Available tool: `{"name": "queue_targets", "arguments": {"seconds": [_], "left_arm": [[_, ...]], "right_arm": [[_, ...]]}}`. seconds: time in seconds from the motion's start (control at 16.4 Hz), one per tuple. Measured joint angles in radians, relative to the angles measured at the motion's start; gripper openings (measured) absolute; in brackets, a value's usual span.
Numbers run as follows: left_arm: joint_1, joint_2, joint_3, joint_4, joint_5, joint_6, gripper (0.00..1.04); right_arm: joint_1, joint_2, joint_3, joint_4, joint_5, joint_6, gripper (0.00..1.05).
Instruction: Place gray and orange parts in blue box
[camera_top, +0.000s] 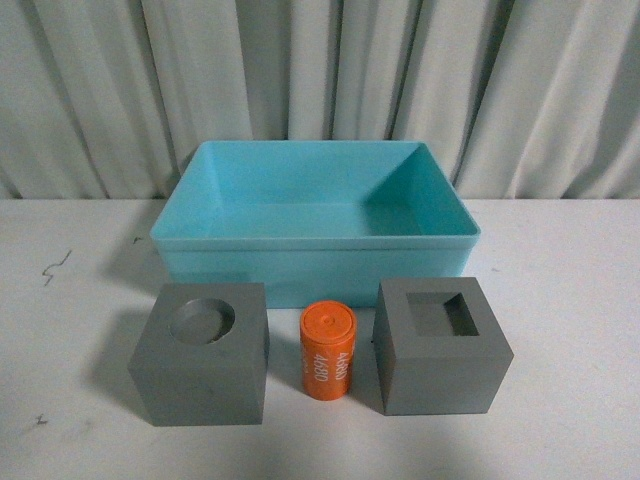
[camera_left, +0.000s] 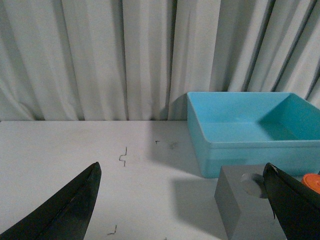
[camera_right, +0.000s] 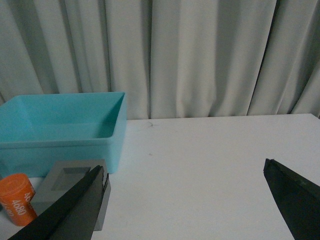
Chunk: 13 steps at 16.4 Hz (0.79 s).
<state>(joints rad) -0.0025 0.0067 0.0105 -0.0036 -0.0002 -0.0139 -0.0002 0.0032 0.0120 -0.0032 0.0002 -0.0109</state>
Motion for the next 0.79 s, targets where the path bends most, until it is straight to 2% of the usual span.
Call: {"name": "queue_targets", "arguments": {"seconds": [0.79], "left_arm": [[0.0, 0.0, 0.0, 0.0, 0.0, 0.0, 0.98]], "right_arm": [[0.0, 0.0, 0.0, 0.0, 0.0, 0.0, 0.98]]}}
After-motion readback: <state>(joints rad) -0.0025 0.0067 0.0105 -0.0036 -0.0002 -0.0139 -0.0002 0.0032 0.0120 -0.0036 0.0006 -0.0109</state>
